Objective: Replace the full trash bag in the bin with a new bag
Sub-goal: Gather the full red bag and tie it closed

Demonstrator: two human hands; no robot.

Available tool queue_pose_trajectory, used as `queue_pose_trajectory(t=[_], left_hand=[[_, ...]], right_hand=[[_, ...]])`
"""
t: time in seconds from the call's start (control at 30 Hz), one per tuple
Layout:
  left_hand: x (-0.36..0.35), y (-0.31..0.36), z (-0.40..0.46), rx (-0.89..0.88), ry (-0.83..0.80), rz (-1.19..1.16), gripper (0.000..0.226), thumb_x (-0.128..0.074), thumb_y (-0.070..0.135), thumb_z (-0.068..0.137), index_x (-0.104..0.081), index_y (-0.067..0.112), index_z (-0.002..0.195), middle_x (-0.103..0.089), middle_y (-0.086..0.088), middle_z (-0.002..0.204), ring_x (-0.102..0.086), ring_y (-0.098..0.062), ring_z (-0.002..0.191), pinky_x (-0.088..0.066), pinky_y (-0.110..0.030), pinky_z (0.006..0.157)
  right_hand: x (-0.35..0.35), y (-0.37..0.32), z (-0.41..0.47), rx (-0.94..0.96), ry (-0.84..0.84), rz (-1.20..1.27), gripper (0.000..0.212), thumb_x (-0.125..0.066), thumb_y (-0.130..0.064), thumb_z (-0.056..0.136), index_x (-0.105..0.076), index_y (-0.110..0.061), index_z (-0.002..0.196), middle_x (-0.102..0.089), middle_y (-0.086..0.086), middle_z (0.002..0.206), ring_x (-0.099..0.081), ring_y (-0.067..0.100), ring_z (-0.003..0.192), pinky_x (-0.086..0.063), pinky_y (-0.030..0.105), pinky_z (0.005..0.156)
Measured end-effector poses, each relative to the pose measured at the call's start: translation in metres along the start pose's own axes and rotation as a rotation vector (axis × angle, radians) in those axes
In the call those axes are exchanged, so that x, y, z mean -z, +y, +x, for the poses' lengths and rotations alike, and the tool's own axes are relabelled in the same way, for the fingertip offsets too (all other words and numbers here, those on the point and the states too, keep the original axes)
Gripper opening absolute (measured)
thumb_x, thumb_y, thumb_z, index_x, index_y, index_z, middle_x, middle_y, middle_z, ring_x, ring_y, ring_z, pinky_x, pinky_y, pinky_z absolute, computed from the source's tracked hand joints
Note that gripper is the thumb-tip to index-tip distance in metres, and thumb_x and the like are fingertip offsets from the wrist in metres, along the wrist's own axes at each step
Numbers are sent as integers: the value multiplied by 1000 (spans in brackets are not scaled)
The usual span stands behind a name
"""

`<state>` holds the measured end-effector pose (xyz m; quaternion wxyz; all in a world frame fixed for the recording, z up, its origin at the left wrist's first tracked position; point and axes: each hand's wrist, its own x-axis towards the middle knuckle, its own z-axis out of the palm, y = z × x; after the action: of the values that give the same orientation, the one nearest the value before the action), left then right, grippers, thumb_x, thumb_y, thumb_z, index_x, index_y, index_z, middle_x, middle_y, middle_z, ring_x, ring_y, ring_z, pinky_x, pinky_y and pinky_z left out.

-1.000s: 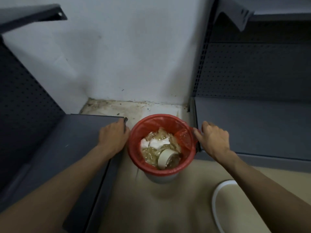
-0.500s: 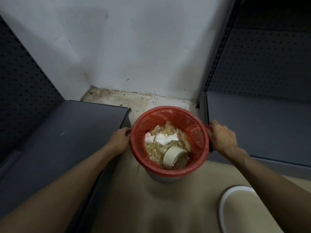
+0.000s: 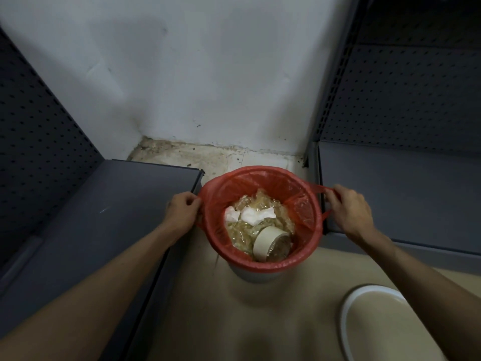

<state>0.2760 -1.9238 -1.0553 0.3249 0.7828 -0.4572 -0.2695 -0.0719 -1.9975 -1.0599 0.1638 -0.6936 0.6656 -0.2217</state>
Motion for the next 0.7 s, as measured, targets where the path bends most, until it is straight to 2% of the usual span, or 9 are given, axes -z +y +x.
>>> queue_pose_trajectory(t=[0.13,0.23,0.3,0.43,0.7], left_hand=[[15,10,-5,-26,66,-52,20,-55,16,96,-63,13,78,-66,-6,65,-64,-19,57,-48,-28,52],[24,19,-9,-60,84,-66,20,-54,19,97,-62,14,80,-64,-7,64,-63,-22,54,-51,-33,49],[28,27,-12,-94,92,-65,21,-53,19,97,-62,15,80,-63,-6,64,-62,-20,55,-52,-34,52],[32,45,-18,-145,69,-62,22,-49,19,99,-60,16,79,-63,-7,59,-65,-22,53,-56,-39,57],[32,68,-37,-211,58,-82,23,-47,24,100,-60,15,84,-62,-5,66,-62,-23,60,-55,-43,58]], right_hand=[[10,-14,-3,6,44,94,33,-43,-29,98,-50,-16,68,-63,5,68,-60,28,63,-42,35,57],[17,-26,-5,0,43,193,31,-44,-27,99,-56,-14,73,-64,5,67,-63,27,62,-55,46,60],[22,-34,-7,-2,39,226,29,-45,-27,99,-58,-13,76,-64,5,68,-64,28,63,-56,50,63],[31,-46,-9,0,72,197,31,-46,-27,98,-58,-13,73,-61,3,63,-62,26,61,-54,45,60],[41,-61,-18,-15,100,260,29,-46,-30,99,-61,-14,79,-59,-4,66,-60,21,64,-45,34,56]])
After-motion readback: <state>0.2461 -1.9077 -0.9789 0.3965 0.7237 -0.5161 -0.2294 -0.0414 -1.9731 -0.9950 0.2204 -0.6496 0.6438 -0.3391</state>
